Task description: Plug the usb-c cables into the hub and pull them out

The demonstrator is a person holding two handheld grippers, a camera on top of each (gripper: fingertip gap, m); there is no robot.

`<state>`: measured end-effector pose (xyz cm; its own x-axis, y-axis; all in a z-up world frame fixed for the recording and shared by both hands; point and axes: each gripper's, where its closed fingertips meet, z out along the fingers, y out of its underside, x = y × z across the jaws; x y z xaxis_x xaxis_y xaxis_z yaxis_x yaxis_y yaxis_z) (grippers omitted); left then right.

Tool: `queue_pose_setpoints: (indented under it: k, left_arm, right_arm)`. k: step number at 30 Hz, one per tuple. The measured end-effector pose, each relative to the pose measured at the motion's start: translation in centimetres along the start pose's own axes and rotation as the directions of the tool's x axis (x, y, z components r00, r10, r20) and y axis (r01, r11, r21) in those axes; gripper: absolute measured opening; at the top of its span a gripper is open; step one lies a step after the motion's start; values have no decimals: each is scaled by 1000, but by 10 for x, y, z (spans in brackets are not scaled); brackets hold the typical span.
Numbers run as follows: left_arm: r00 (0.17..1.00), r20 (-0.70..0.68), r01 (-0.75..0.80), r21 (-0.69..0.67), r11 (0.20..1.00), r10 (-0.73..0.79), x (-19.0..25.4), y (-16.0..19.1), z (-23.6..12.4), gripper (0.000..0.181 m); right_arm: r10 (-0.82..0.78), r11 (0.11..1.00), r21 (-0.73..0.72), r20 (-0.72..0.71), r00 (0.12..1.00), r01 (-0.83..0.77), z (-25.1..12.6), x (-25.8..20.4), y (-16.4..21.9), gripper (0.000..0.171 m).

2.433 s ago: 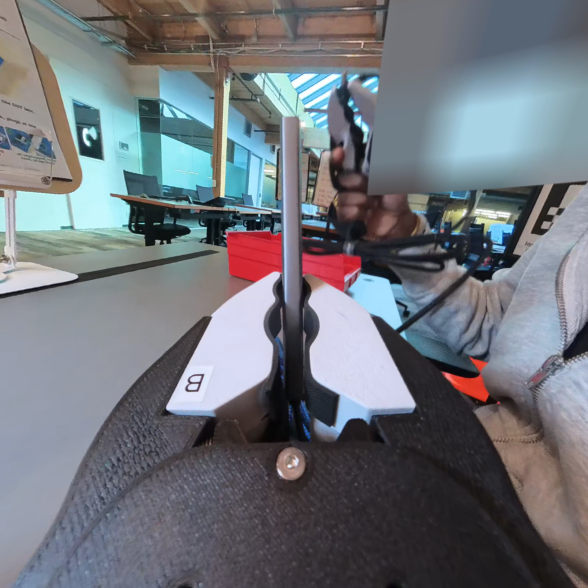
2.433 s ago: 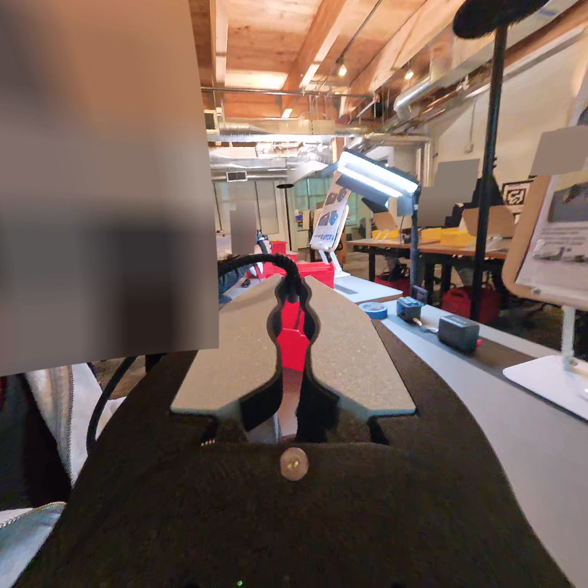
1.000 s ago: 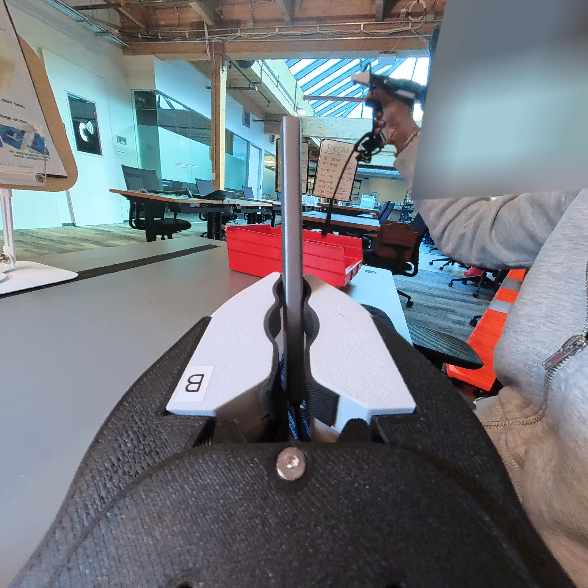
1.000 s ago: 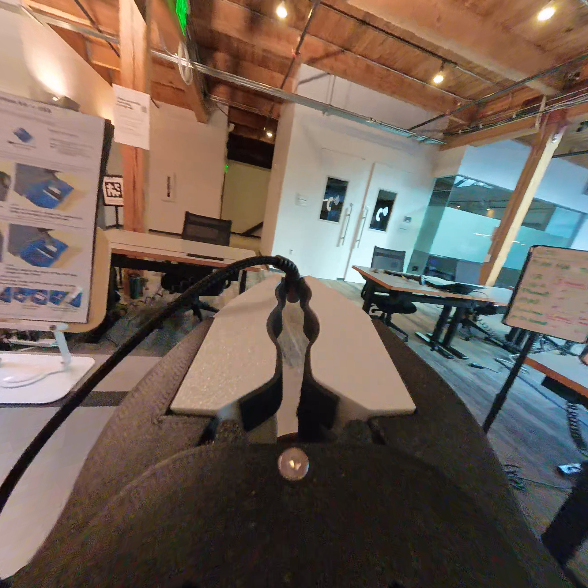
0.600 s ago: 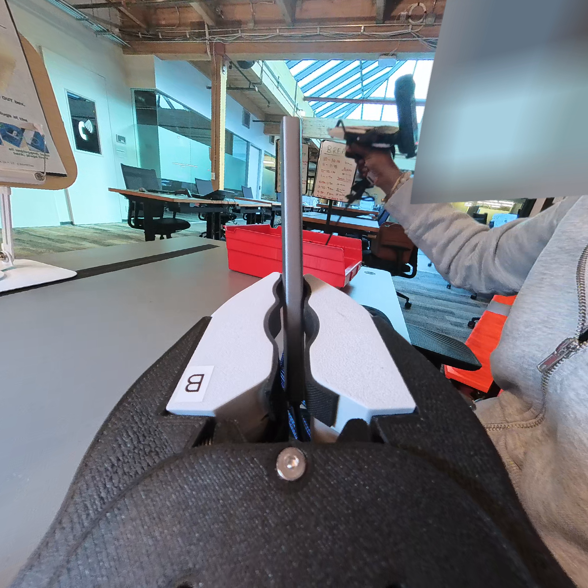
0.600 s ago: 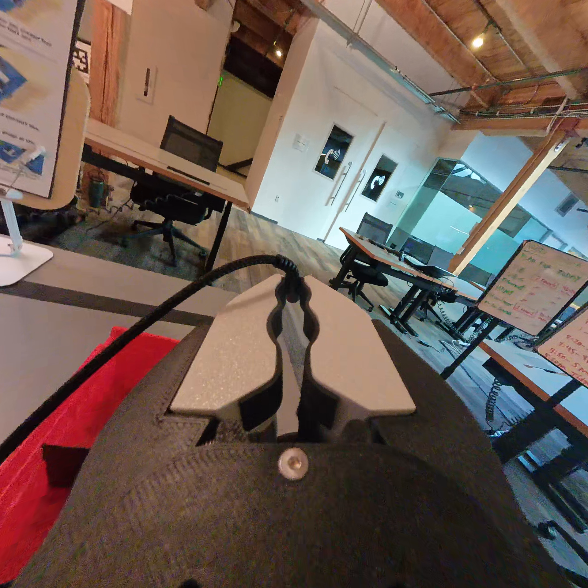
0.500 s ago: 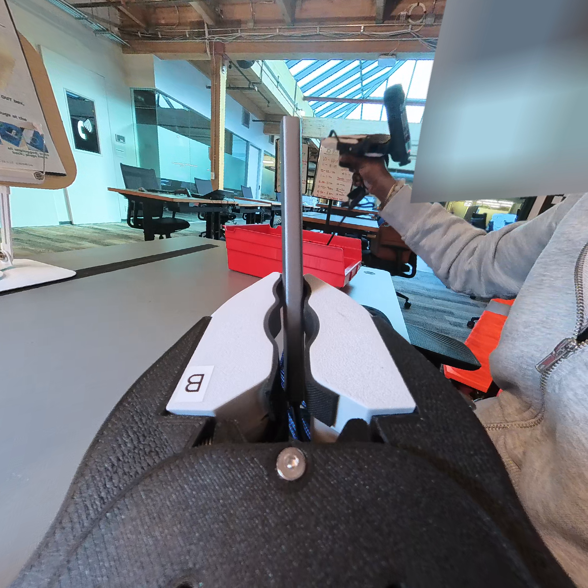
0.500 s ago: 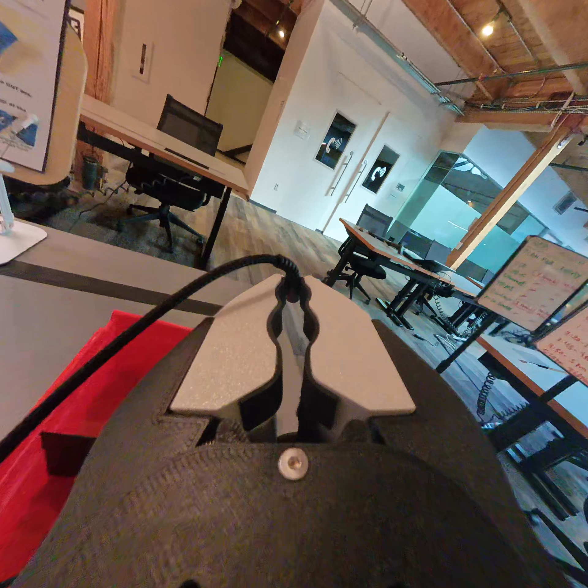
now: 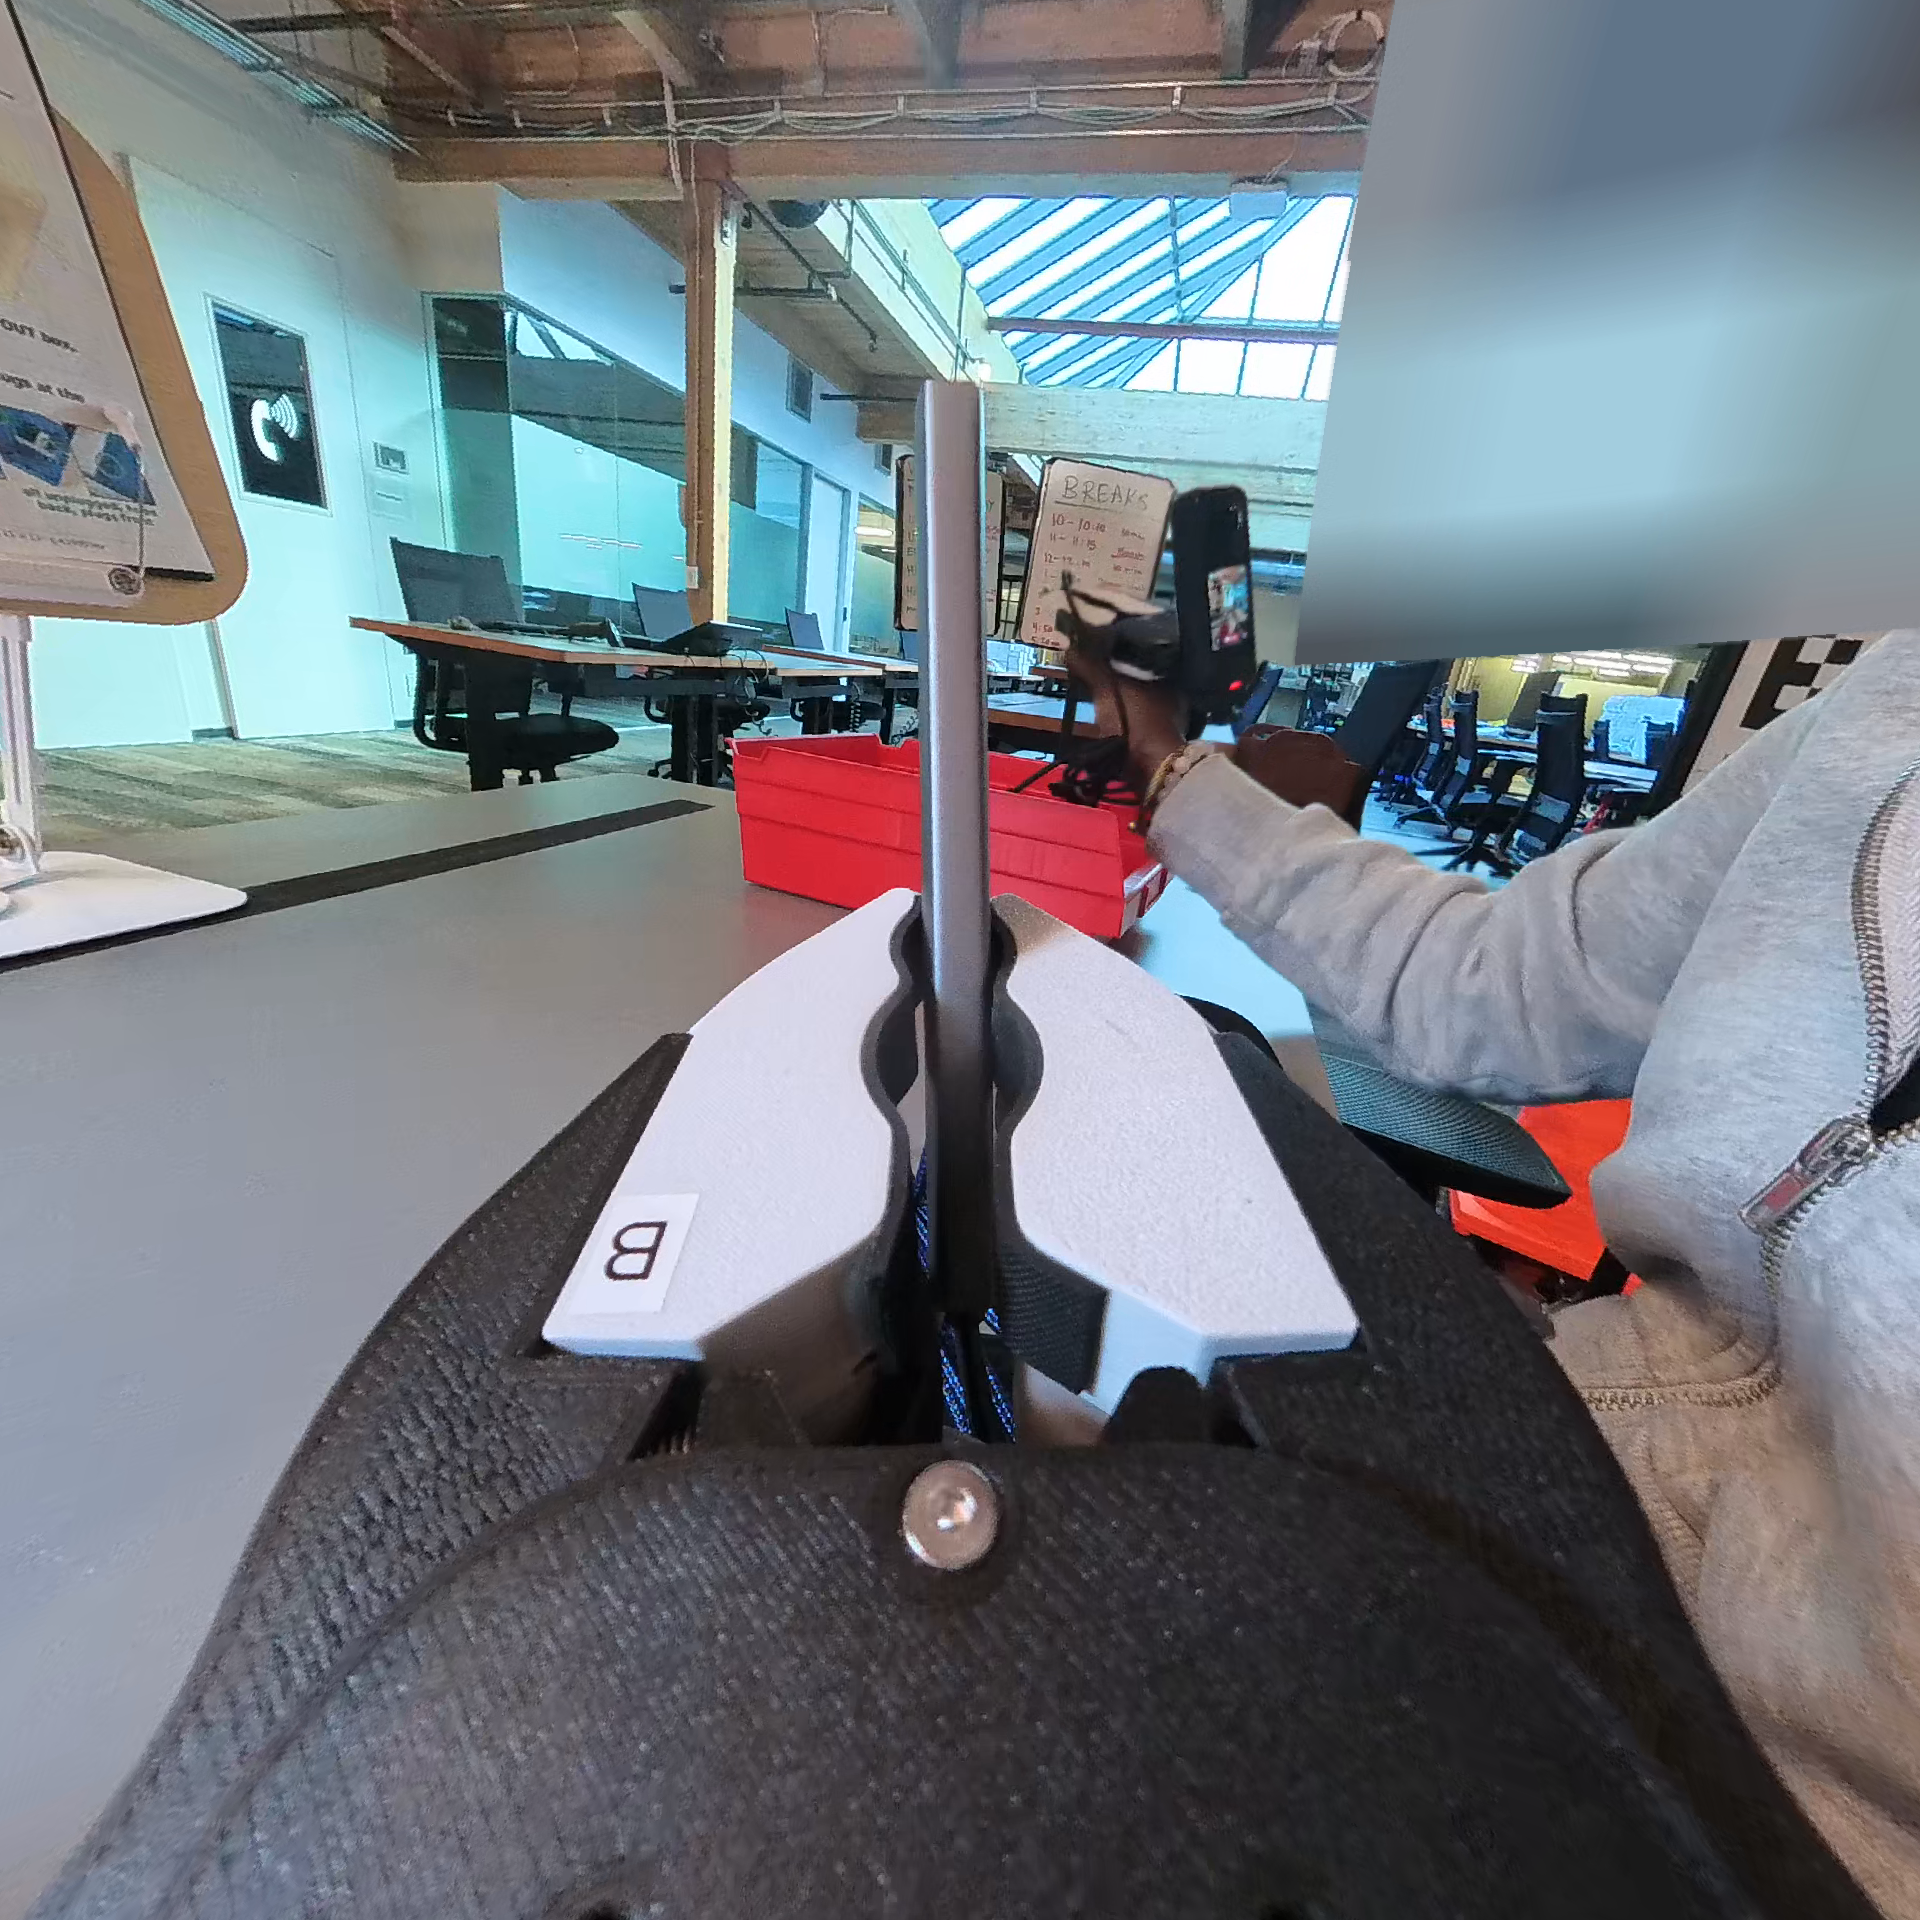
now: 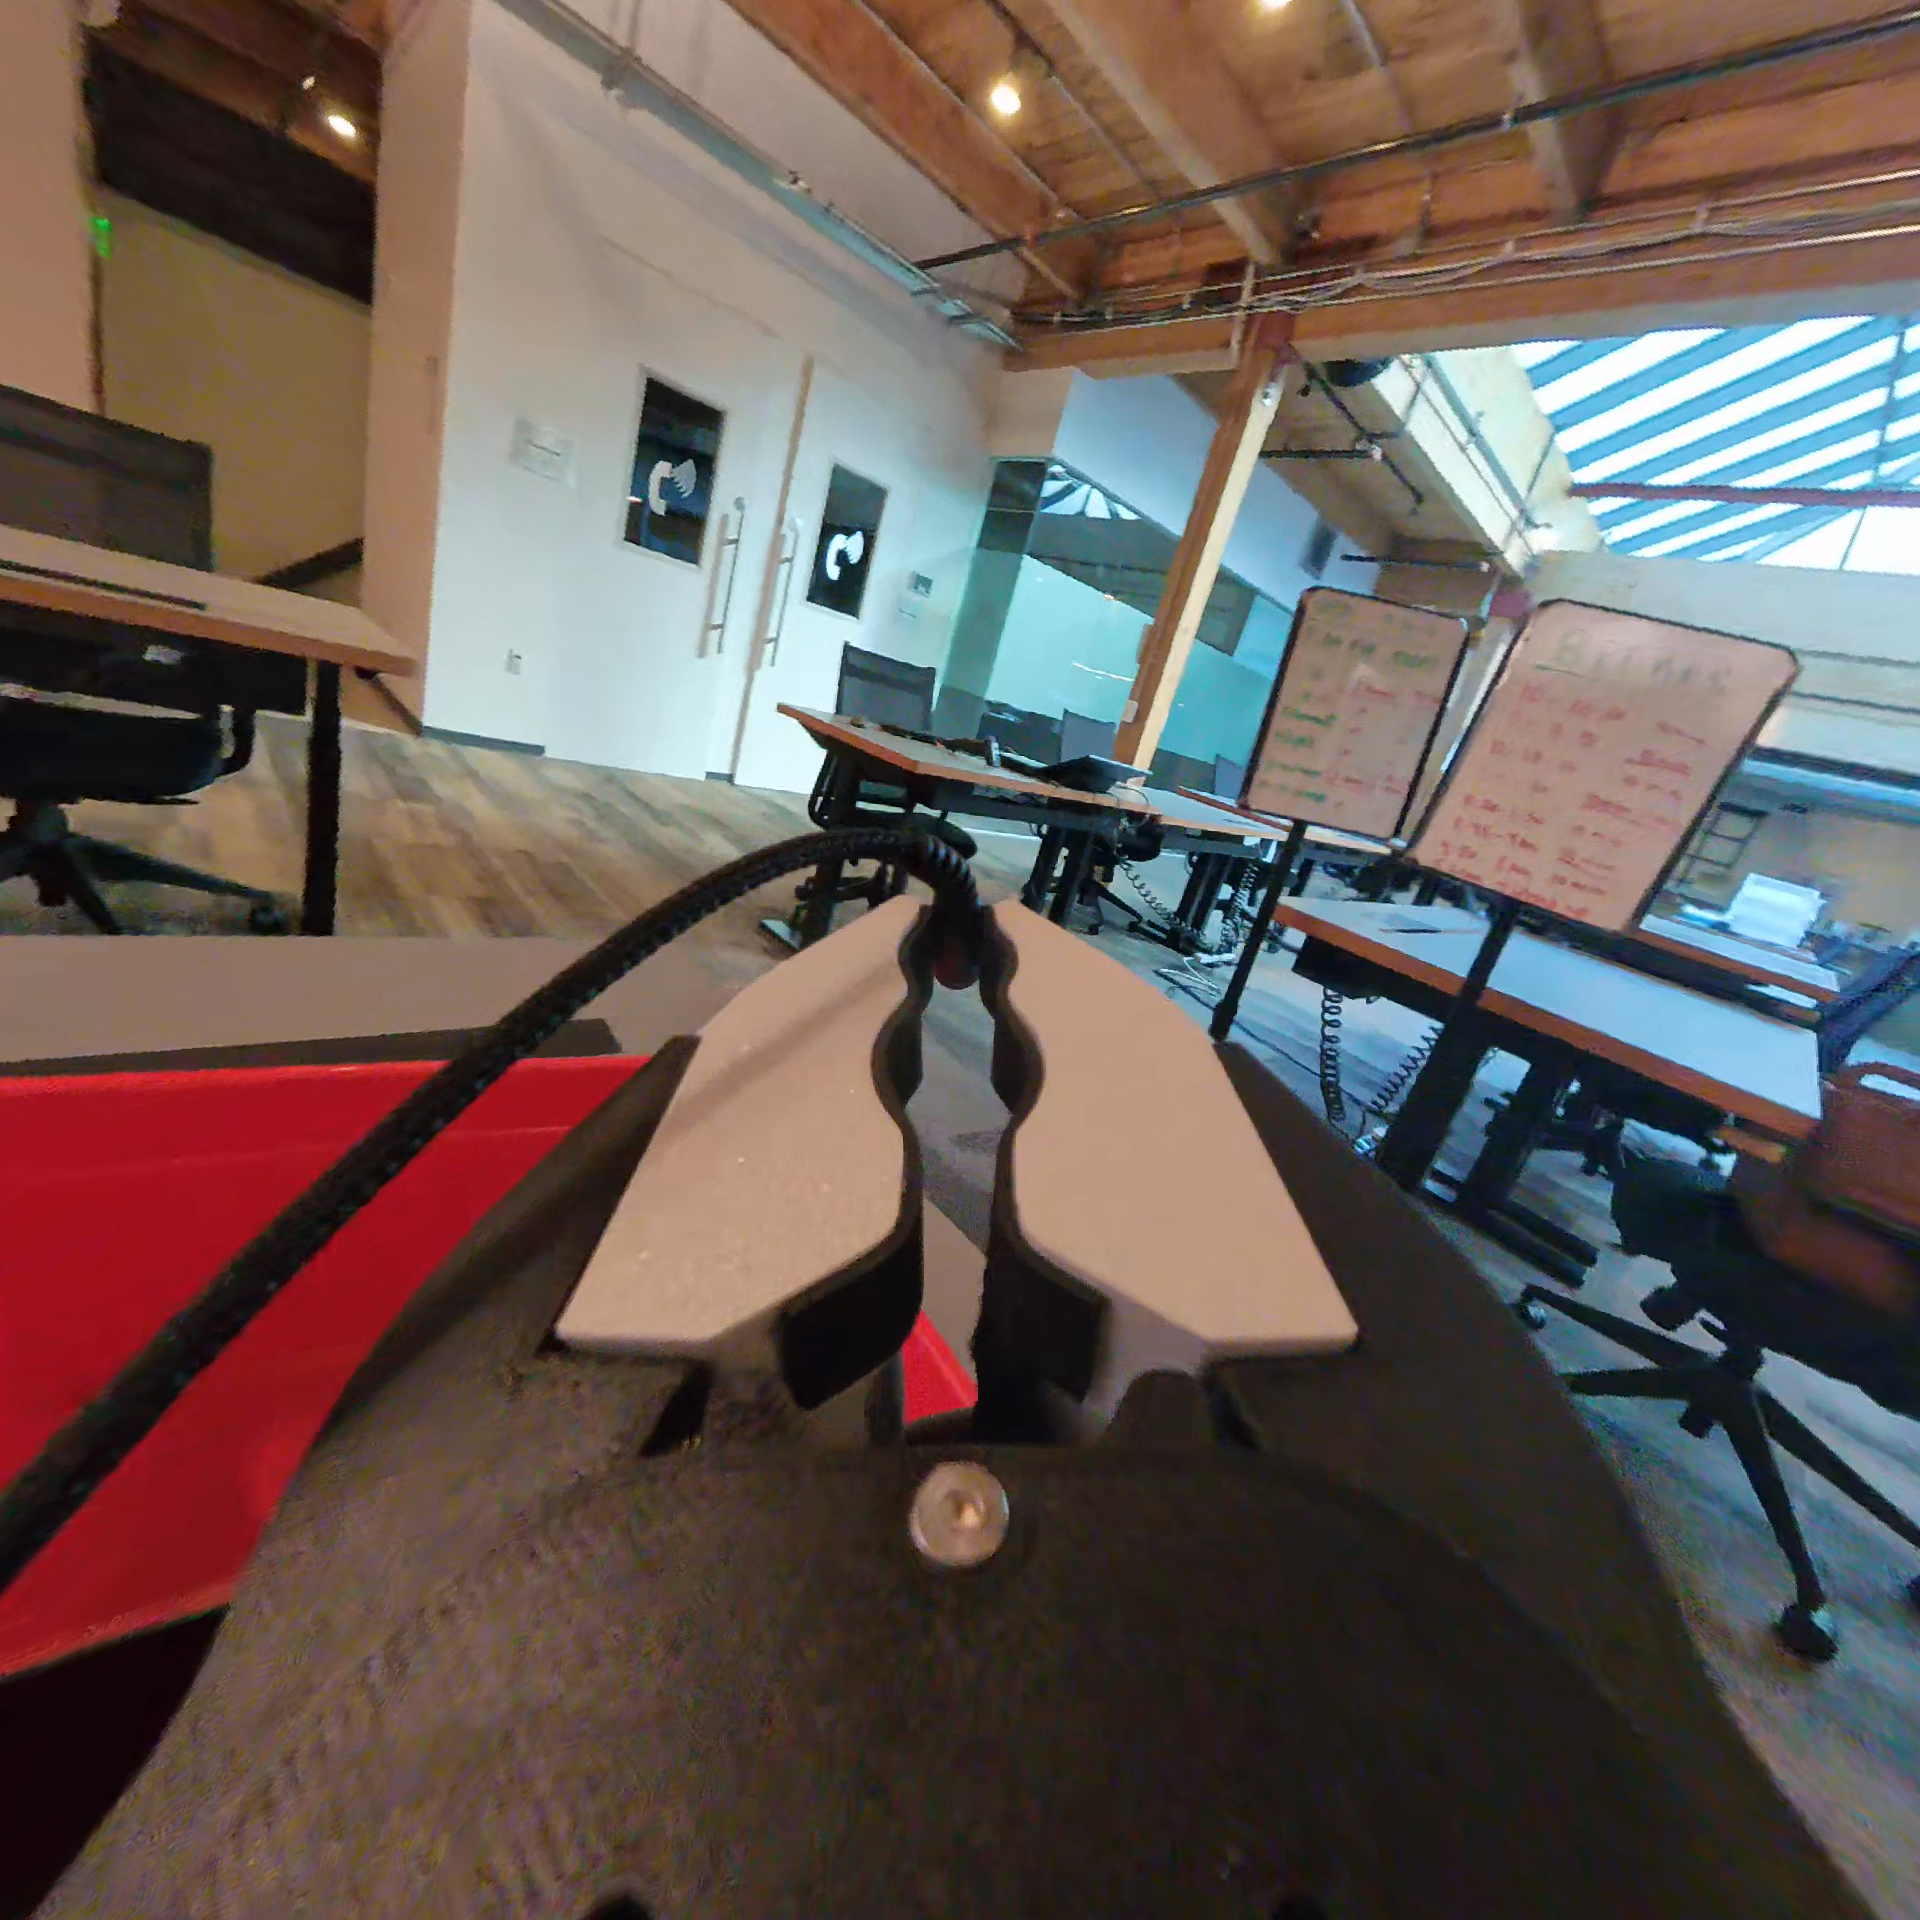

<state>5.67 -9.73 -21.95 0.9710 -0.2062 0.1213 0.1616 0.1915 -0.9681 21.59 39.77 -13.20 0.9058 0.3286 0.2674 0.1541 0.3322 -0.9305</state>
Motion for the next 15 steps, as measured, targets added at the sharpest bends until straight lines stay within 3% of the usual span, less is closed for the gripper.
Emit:
queue_pose_setpoints:
  k: [4, 9, 15]
  left_arm:
    - [1000, 1, -6, 1, 1000, 6, 0, 0, 0, 10]
    - [1000, -5, -8, -1, 1000, 8, 1, 0, 0, 10]
    - [1000, -2, -14, -4, 1000, 14, 2, 1, 1, 9]
  right_arm:
    - [58, 996, -61, -20, 998, -59, -7, -5, 23, 8]
    - [-79, 990, -115, -12, 997, 77, -18, -4, 41, 8]
    - [8, 992, -123, -133, 991, -24, -20, 13, 52, 9]
